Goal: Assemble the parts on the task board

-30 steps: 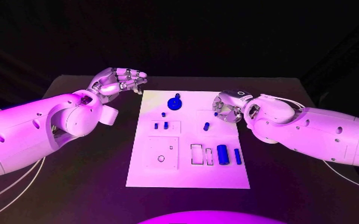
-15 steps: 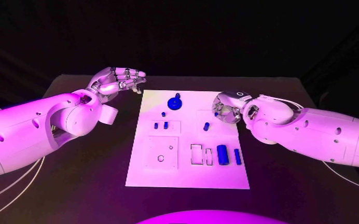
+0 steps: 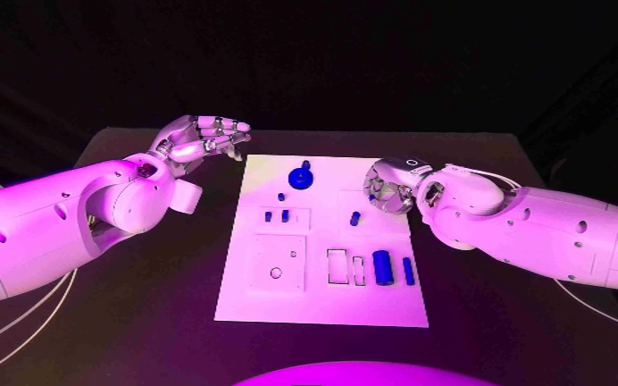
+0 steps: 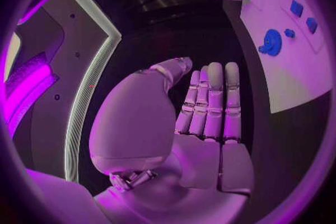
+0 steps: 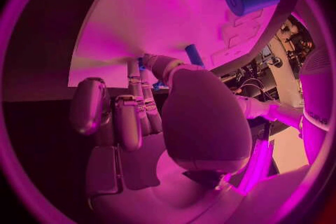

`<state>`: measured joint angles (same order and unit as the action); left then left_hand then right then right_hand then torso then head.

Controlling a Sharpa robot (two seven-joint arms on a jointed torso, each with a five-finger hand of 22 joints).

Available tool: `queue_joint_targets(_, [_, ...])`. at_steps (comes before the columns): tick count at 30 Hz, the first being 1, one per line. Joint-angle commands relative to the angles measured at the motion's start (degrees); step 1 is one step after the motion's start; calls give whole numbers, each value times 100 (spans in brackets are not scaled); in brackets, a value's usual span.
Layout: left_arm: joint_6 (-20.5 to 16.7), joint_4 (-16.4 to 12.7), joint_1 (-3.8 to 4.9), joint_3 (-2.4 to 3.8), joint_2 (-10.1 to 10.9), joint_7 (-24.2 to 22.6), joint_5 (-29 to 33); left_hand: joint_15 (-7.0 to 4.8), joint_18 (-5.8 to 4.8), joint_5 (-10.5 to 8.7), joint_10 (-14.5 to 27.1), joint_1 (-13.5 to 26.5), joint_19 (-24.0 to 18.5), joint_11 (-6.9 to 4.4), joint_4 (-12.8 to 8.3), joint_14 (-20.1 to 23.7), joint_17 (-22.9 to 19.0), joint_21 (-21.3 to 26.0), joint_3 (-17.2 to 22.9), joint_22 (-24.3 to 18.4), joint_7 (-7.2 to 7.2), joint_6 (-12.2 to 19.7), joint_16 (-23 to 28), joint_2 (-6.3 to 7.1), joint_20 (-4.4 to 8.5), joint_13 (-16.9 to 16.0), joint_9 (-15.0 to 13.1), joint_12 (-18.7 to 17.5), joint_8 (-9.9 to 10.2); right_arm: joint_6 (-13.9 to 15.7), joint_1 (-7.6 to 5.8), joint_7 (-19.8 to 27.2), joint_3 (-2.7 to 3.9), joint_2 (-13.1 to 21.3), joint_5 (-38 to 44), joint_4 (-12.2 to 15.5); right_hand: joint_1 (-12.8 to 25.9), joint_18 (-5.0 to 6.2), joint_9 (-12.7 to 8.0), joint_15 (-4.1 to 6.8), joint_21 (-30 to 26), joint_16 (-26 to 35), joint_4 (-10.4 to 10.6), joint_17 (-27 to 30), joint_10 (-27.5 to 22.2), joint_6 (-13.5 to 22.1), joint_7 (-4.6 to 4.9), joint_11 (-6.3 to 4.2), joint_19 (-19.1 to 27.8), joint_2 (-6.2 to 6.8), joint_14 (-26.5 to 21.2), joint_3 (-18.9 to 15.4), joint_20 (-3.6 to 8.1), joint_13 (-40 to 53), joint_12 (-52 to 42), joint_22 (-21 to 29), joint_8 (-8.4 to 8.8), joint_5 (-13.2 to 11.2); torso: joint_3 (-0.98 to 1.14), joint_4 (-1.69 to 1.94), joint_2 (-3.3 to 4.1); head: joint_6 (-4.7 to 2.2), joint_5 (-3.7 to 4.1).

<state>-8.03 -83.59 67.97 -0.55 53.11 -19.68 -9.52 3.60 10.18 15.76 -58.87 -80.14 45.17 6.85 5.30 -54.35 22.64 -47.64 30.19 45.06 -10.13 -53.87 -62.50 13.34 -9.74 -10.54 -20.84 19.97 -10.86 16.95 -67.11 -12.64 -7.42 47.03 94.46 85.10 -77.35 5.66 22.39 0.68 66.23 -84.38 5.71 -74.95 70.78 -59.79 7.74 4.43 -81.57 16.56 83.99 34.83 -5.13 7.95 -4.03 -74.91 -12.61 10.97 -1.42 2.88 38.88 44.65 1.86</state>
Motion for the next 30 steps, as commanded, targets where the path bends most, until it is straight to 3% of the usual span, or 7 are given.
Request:
queue_joint_targets(1, [21,-3,3,5,4,-16,57,-34,30,6,-34,-49,34,-4,-38,9,-7,35,-9,-8,-21,18,36,-26,9,-7,8,25,-26,-79,38,-27,-20,-42,-18,19,94,-119,-9,-62,2,-27,15,-424,-81,67,21,5,-2,19,382,-74,-42,-49,38,-474,43,-11,1,0,0,2,-5])
queue_joint_targets(7, [23,2,3,5,6,-5,59,-34,30,6,-29,-58,37,-3,-44,9,-9,35,-9,-8,-21,18,39,-29,11,-5,9,25,-25,-64,38,-47,-20,-56,-18,12,108,-121,-7,-64,15,-31,18,-431,-75,63,21,5,-7,14,384,-81,-45,-48,33,-481,41,-11,2,2,-2,5,-9])
queue_joint_targets(12, [30,3,3,5,8,4,59,-34,30,6,-29,-58,37,-3,-44,9,-9,35,-9,-8,-21,18,39,-29,11,-5,9,25,-25,-67,38,-53,-20,-63,-21,12,58,-121,32,-26,47,-44,-28,-444,63,-71,-38,-49,-25,-73,387,-2,-36,-24,-13,-506,-28,6,2,-2,-5,6,-13])
queue_joint_targets(19, [44,3,3,5,6,15,59,-33,29,7,-26,-68,41,-2,-48,9,-11,35,-8,-7,-22,15,43,-38,13,-5,9,26,-27,-54,42,-100,-20,-78,11,29,-147,-134,178,93,137,-58,-220,-458,432,-413,-153,-192,-63,-438,390,181,61,49,-107,-572,-257,-170,3,-2,-5,7,-21])
queue_joint_targets(21, [47,5,3,5,5,17,59,-33,29,7,-26,-68,41,-2,-48,9,-11,35,-8,-7,-22,15,43,-38,13,-5,9,26,-27,-24,45,-136,-20,-79,55,37,-190,-138,222,114,153,-55,-306,-451,498,-405,-159,-210,-69,-521,389,252,91,63,-100,-591,-287,-327,2,-1,-6,12,-19])
queue_joint_targets(30, [50,16,3,5,5,14,59,-35,28,7,-27,-93,49,-3,-62,8,-15,33,-6,-4,-21,1,49,-56,18,-5,8,32,-35,360,60,-299,-20,-61,224,64,-208,-154,280,134,231,-62,-448,-461,587,-411,-170,-231,-95,-550,393,374,118,90,-83,-646,-324,-495,2,-1,-9,3,-19])
